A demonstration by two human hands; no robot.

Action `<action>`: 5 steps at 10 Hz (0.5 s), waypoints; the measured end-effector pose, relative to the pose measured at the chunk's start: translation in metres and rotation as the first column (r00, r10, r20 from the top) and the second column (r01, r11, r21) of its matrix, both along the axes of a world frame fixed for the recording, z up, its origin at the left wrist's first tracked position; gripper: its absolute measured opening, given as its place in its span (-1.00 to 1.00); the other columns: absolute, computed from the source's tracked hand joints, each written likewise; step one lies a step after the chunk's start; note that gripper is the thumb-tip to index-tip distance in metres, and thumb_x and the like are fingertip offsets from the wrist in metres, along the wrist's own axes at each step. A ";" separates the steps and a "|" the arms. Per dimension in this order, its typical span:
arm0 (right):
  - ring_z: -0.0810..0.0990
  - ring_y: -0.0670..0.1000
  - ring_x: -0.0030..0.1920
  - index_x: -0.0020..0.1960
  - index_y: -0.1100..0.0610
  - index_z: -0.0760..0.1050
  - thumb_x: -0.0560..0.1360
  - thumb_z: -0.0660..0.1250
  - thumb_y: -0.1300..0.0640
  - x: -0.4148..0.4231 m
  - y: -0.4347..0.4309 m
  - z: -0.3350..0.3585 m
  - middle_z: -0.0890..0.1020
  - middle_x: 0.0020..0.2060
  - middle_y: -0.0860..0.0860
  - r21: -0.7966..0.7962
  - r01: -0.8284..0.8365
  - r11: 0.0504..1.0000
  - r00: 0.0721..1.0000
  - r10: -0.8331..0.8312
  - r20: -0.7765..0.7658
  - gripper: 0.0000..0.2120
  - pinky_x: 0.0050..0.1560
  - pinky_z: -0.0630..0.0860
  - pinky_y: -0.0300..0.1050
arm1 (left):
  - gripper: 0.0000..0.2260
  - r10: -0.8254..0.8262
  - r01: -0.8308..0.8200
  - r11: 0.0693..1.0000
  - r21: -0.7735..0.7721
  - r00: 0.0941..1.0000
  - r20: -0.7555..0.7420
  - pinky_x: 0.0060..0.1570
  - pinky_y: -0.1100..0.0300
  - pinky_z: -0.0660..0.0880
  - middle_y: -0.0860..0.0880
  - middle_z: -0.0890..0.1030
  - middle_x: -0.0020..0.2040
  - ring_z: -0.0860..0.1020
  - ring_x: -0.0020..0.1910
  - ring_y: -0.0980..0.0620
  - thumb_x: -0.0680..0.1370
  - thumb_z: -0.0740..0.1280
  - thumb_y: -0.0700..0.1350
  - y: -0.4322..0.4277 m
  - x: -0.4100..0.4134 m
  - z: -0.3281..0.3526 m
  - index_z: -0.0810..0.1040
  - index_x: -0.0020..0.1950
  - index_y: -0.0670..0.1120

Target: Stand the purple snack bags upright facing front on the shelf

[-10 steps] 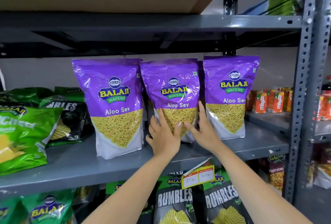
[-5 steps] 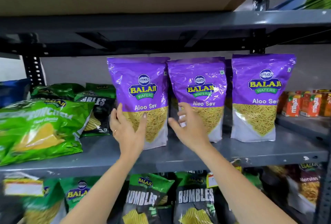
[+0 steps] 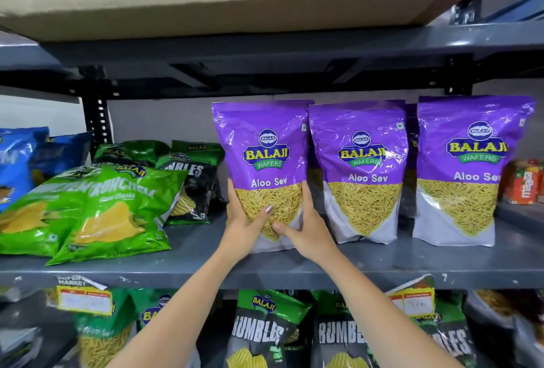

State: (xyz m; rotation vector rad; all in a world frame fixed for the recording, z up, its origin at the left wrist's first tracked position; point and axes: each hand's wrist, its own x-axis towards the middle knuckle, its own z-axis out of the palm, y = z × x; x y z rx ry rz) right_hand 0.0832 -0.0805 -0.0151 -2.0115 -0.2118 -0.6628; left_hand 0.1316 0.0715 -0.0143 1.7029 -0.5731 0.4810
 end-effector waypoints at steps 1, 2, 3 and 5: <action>0.23 -0.07 0.50 0.52 -0.22 -0.22 0.23 0.46 -0.18 0.000 0.001 0.001 0.25 0.52 -0.06 -0.001 0.019 1.000 1.000 -0.019 0.009 0.11 0.46 0.26 0.10 | -0.06 -0.027 0.027 1.000 -0.007 1.000 -0.001 0.40 -0.17 0.32 -0.09 0.26 0.48 0.36 0.40 -0.08 0.33 0.39 0.29 0.000 0.001 0.001 -0.23 0.47 0.34; 0.23 -0.07 0.49 0.55 -0.14 -0.20 0.30 0.51 -0.04 0.004 0.001 0.002 0.24 0.52 -0.04 -0.005 0.035 0.999 0.999 -0.035 0.014 0.10 0.46 0.25 0.04 | -0.06 -0.026 0.026 1.000 -0.006 1.000 0.000 0.40 -0.17 0.31 -0.09 0.26 0.48 0.34 0.41 -0.07 0.34 0.39 0.27 -0.002 0.003 0.002 -0.22 0.48 0.31; 0.24 -0.07 0.48 0.55 -0.13 -0.21 0.31 0.52 -0.02 0.003 0.002 0.005 0.26 0.51 -0.03 -0.002 0.041 0.999 0.999 -0.041 0.010 0.10 0.45 0.26 0.03 | -0.06 -0.045 0.045 0.999 0.007 0.999 0.002 0.42 -0.14 0.29 -0.07 0.23 0.49 0.31 0.43 -0.04 0.36 0.38 0.24 -0.002 0.000 0.004 -0.24 0.50 0.27; 0.09 -0.08 0.54 0.55 -0.04 -0.31 0.42 0.38 -0.16 -0.006 -0.001 0.004 0.07 0.57 -0.04 -0.076 0.054 0.996 0.999 -0.053 0.007 0.03 0.49 0.14 -0.08 | -0.16 0.296 -0.303 0.953 0.010 0.940 0.170 0.49 -0.06 0.06 -0.09 -0.03 0.59 -0.02 0.56 -0.02 0.51 0.27 0.20 -0.005 -0.016 0.005 -0.23 0.56 0.03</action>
